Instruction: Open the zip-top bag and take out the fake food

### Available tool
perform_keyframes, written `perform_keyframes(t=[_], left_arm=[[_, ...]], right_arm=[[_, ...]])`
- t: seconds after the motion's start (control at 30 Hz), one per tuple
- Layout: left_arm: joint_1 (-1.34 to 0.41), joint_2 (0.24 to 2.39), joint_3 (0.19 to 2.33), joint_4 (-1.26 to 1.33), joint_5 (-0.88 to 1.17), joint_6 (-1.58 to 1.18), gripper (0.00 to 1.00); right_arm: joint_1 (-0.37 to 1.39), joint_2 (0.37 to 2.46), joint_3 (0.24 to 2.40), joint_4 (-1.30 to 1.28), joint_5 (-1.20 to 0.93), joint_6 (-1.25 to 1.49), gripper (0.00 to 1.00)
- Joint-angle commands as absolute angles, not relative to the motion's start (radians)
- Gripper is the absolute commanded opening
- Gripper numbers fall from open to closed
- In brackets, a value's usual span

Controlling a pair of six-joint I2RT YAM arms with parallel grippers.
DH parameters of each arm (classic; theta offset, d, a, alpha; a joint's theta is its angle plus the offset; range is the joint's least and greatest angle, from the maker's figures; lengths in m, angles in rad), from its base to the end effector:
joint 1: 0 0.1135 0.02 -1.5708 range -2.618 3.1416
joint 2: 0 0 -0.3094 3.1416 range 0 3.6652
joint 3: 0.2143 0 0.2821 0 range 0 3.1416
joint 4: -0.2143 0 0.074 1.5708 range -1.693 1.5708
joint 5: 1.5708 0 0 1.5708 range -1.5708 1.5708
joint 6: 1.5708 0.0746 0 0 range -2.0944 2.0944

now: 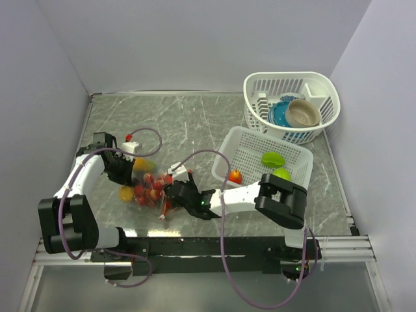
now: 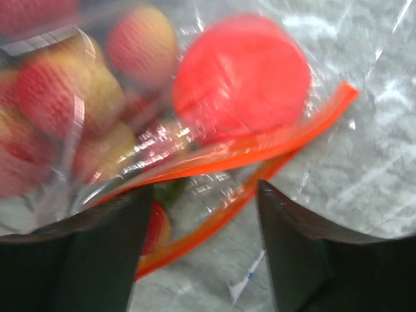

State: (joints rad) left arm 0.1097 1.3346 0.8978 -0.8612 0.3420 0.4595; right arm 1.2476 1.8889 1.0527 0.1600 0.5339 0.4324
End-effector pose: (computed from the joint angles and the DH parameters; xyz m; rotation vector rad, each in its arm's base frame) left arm 0.2628 0.0038 0.2131 0.5457 2.7112 -0.3517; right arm 0.1801 0.4183 0.1565 -0.5919 2.0808 0.3747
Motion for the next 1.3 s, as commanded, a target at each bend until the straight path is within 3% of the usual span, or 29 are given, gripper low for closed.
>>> perform_keyframes(t=[0.0, 0.2, 0.27, 0.3, 0.4, 0.5, 1.07, 1.27], left_arm=[[0.103, 1.312, 0.937, -0.891, 0.362, 0.469, 0.01], [0.107, 1.302, 0.942, -0.867, 0.316, 0.468, 0.01], [0.109, 1.311, 0.943, -0.868, 0.325, 0.466, 0.01], [0.109, 1.312, 0.946, -0.867, 0.328, 0.46, 0.01], [0.109, 1.315, 0.956, -0.861, 0.328, 0.446, 0.01], [0.107, 1.315, 0.954, -0.847, 0.31, 0.445, 0.01], [0.106, 1.353, 0.93, -0.801, 0.298, 0.426, 0.01], [0.106, 1.344, 0.917, -0.799, 0.298, 0.426, 0.01]], right_arm=[[1.244, 1.803, 0.956, 0.21, 0.568, 0.466, 0.61], [1.249, 1.646, 0.821, 0.212, 0.574, 0.494, 0.54], [1.25, 1.625, 0.796, 0.238, 0.558, 0.483, 0.59], [1.25, 1.624, 0.796, 0.245, 0.536, 0.474, 0.7], [1.259, 1.641, 0.811, 0.291, 0.476, 0.439, 0.82], [1.273, 1.689, 0.85, 0.302, 0.453, 0.417, 0.87], [1.287, 1.87, 1.045, 0.341, 0.342, 0.337, 0.89], [1.299, 1.93, 1.091, 0.319, 0.35, 0.374, 0.84]])
